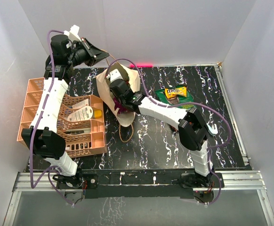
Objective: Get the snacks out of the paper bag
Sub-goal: Take out the snack from the paper bag.
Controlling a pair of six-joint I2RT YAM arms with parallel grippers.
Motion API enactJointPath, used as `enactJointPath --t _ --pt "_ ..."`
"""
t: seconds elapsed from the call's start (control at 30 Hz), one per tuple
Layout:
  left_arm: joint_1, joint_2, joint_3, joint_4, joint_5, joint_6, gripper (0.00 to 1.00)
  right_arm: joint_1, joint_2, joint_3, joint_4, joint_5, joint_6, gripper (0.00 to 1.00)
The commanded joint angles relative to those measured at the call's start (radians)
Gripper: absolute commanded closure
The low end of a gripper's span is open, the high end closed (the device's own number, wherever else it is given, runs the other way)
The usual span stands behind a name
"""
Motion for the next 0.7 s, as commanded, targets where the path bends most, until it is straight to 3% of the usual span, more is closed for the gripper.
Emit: enactJointPath --t 0.0,0.3,0.67 --pt "0.009 -0.016 0.053 0.035 0.021 -0.009 1.00 -0.020 0.025 0.062 -0.016 0.077 0.029 0.63" --pt "0.009 -0.017 0.046 0.049 0.025 -0.020 1.00 -0.026 0.088 0.078 0.034 0.187 -0.033 0.55" --pt "0.009 -0.019 0.052 0.036 0.026 -0.012 1.00 -0.044 0.186 0.158 0.056 0.251 -0.074 0.60"
